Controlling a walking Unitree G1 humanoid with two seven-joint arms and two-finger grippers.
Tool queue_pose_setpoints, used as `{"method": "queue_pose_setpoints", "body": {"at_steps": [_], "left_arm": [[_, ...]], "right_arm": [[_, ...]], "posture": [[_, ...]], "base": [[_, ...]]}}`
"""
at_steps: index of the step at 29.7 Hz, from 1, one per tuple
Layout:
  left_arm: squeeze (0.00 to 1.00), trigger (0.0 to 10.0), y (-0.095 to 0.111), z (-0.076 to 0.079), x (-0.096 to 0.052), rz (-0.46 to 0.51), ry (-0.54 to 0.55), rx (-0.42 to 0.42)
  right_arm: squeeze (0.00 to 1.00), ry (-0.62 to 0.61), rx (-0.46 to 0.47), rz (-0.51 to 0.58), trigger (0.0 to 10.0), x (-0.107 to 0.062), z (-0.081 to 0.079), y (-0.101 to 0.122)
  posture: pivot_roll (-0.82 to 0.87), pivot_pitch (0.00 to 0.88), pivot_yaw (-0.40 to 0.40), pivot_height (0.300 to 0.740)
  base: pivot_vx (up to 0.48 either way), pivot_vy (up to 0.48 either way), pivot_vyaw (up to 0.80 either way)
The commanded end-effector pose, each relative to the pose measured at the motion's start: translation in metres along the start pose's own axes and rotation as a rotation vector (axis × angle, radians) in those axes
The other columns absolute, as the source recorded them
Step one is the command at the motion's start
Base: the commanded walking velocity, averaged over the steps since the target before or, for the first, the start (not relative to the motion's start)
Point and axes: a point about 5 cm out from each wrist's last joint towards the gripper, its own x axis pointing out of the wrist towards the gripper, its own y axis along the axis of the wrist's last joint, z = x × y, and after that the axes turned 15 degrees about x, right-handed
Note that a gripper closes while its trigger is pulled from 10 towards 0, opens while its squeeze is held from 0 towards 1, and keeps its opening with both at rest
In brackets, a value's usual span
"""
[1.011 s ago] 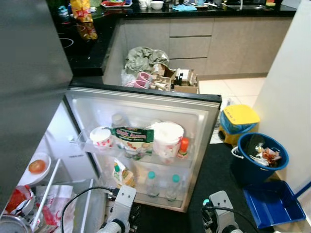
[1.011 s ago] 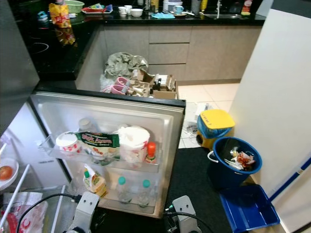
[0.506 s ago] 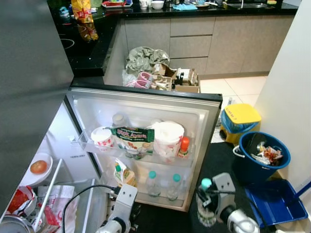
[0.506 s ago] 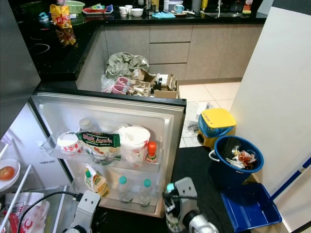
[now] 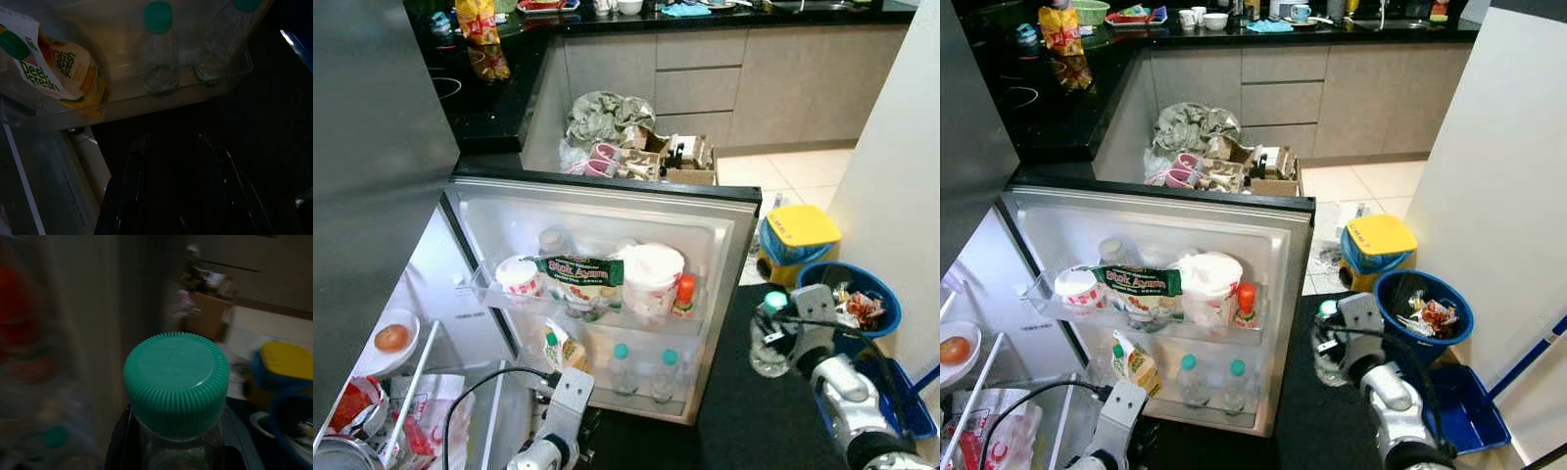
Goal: Restocking fridge
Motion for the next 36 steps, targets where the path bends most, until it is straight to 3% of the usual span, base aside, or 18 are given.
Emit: {"method": "queue_pose_setpoints", "body": {"at_steps": [1,6,9,12,13,14,15,16,17,22,24,28,33,36], "left_arm": [[0.00,10.0,-0.002,0.001,-0.001,-0.011,-0.013,0.015],[0.00,10.0,-0.002,0.001,0.000,-0.009,-0.015,0.016],[0.00,10.0,-0.001,0.001,0.000,-0.006,-0.017,0.017],[0.00,10.0,-0.001,0.001,0.000,-0.003,-0.019,0.014],[0.00,10.0,-0.001,0.001,0.000,-0.003,-0.019,0.014],[0.00,10.0,-0.001,0.001,0.000,-0.001,-0.022,0.015],[0.00,10.0,-0.001,0.001,0.000,-0.001,-0.022,0.015],[0.00,10.0,-0.001,0.001,0.000,0.000,-0.024,0.016],[0.00,10.0,-0.001,0.001,-0.001,0.002,-0.026,0.017],[0.00,10.0,-0.002,0.002,-0.001,0.002,-0.029,0.019],[0.00,10.0,-0.004,0.003,-0.003,0.003,-0.032,0.021],[0.00,10.0,-0.005,0.002,-0.004,0.004,-0.034,0.027],[0.00,10.0,-0.006,0.002,-0.005,0.005,-0.034,0.029],[0.00,10.0,-0.008,0.000,-0.007,0.004,-0.027,0.032]], "right_arm": [[0.00,-0.049,-0.030,0.024,10.0,0.001,0.006,0.007],[0.00,-0.083,-0.036,0.044,10.0,0.003,0.011,0.014],[0.00,0.012,0.046,0.012,10.0,0.006,0.002,0.012],[0.00,0.286,0.246,-0.034,10.0,0.005,-0.027,-0.002],[0.00,0.286,0.246,-0.034,10.0,0.005,-0.027,-0.002],[0.01,0.401,0.283,-0.083,10.0,0.004,-0.043,-0.010],[0.01,0.401,0.283,-0.083,10.0,0.004,-0.043,-0.010],[0.00,0.497,0.297,-0.124,10.0,0.003,-0.058,-0.017],[0.00,0.567,0.297,-0.161,10.0,0.002,-0.070,-0.022],[0.00,0.709,0.307,-0.211,10.0,-0.003,-0.092,-0.029],[0.00,0.821,0.310,-0.220,10.0,-0.005,-0.105,-0.027],[0.00,0.923,0.292,-0.206,10.0,-0.002,-0.120,-0.016],[0.00,0.947,0.276,-0.197,10.0,0.000,-0.124,-0.012],[0.00,0.933,0.153,-0.147,10.0,0.005,-0.131,-0.005]], "posture": [[-0.08,0.033,0.029,0.734],[-0.09,0.033,0.028,0.734],[-0.09,0.033,0.028,0.734],[-0.09,0.033,0.028,0.734],[-0.09,0.033,0.028,0.734],[-0.08,0.030,0.024,0.734],[-0.08,0.030,0.024,0.734],[-0.08,0.033,0.023,0.734],[-0.08,0.033,0.023,0.734],[-0.08,0.032,0.018,0.734],[-0.07,0.034,0.015,0.734],[-0.06,0.037,0.013,0.734],[-0.06,0.038,0.011,0.734],[-0.04,0.042,-0.002,0.734]], "base": [[0.000,0.000,0.00],[0.000,0.000,0.00],[0.000,0.000,0.00],[0.000,0.000,0.00],[0.000,0.000,0.00],[0.000,0.000,0.00],[0.000,0.000,0.00],[0.000,0.000,0.00],[0.000,0.000,0.00],[0.000,0.000,0.00],[0.000,0.000,0.00],[0.000,0.000,0.00],[0.000,0.000,0.00],[0.000,0.000,0.00]]}}
